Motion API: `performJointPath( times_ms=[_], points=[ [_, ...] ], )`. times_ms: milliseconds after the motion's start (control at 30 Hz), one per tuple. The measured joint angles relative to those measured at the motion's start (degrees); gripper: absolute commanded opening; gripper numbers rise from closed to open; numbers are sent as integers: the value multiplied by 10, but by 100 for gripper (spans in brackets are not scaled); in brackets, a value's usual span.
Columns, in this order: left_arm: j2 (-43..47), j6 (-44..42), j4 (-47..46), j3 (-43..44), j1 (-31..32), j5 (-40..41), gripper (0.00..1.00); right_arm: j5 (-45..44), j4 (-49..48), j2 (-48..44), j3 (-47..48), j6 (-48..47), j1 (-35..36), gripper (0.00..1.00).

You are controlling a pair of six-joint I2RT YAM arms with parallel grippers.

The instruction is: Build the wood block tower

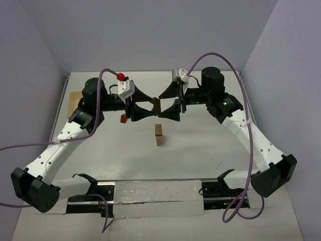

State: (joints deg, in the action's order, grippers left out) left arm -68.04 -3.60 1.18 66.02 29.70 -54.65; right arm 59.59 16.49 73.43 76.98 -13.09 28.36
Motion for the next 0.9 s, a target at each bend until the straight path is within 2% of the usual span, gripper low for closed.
performJointPath(
  times_ms=[300,400,433,700,767,800,867,900],
  points=[
    [-9,2,-7,0,8,0,0,-5,22,-2,6,-20,0,91],
    [-12,1,-7,0,14,0,0,-6,24,-2,8,-23,0,88],
    [-12,1,-7,0,16,0,0,-6,25,-2,8,-24,0,86],
    [-14,2,-7,0,20,8,1,-6,35,-2,11,-35,0,52],
    [-14,2,-8,0,21,9,2,-5,40,-2,12,-40,0,47],
    [-14,2,-8,0,21,9,4,-5,42,-2,13,-43,0,45],
    [-15,3,-9,0,22,9,22,-6,48,-2,15,-47,0,37],
    [-15,4,-9,0,22,9,40,-6,53,-2,17,-49,0,32]
  ],
)
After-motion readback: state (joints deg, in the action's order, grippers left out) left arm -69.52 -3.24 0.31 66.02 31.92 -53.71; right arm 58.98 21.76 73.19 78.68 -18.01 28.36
